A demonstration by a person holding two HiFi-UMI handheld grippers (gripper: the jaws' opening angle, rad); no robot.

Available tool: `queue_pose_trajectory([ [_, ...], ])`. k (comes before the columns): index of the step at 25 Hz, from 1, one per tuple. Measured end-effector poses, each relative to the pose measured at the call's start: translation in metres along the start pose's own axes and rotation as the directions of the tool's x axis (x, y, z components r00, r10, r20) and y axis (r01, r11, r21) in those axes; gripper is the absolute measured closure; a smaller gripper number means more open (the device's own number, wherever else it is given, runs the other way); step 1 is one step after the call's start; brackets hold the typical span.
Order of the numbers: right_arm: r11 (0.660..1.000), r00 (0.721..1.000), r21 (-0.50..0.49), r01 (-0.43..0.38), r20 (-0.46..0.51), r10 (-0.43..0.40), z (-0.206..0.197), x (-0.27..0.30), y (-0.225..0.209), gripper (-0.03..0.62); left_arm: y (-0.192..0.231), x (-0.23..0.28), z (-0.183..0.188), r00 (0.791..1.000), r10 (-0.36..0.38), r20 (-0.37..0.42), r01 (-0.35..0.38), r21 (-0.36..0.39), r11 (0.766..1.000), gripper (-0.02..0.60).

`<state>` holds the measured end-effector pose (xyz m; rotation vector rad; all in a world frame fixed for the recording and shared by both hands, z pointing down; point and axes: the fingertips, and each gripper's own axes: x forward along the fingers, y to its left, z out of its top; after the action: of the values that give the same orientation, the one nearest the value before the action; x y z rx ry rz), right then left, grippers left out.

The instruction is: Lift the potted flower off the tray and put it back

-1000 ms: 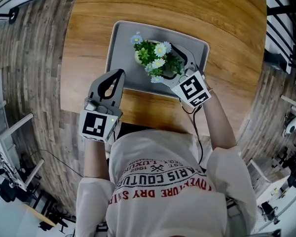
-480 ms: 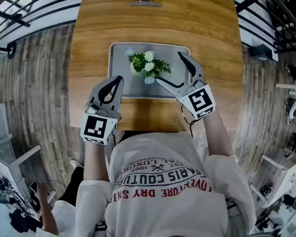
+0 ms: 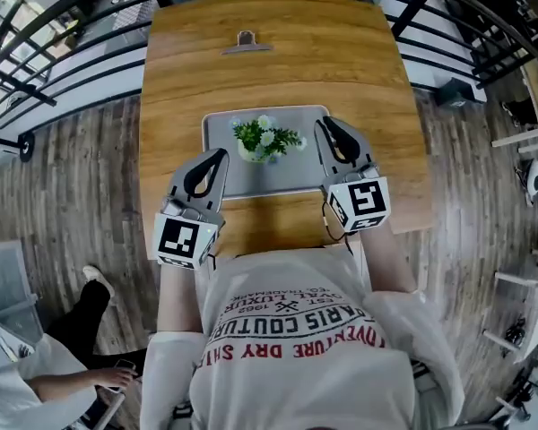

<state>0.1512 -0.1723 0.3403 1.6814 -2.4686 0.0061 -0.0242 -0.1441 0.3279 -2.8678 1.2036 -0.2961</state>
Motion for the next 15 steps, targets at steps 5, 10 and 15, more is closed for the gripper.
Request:
queue_pose_trajectory([
  [5, 0.998, 0.998, 0.043, 0.055, 0.023, -0.056, 0.015, -0.012, -0.007, 0.565, 0.005, -0.005, 0.017, 0.999, 0.002, 0.032, -0.003, 0.015, 1.000, 0.569],
  [10, 0.999, 0.998, 0.013, 0.050, 0.041, -0.050, 0.032, -0.017, -0.004, 0.568, 0.011, -0.008, 0.027, 0.999, 0.024, 0.038, -0.025, 0.008, 1.000, 0.569],
  [15, 0.999, 0.998, -0.013, 0.043, 0.047, -0.042, 0.038, -0.015, 0.001, 0.568, 0.014, -0.011, 0.037, 0.998, 0.017, 0.064, -0.017, -0.004, 1.000, 0.569],
])
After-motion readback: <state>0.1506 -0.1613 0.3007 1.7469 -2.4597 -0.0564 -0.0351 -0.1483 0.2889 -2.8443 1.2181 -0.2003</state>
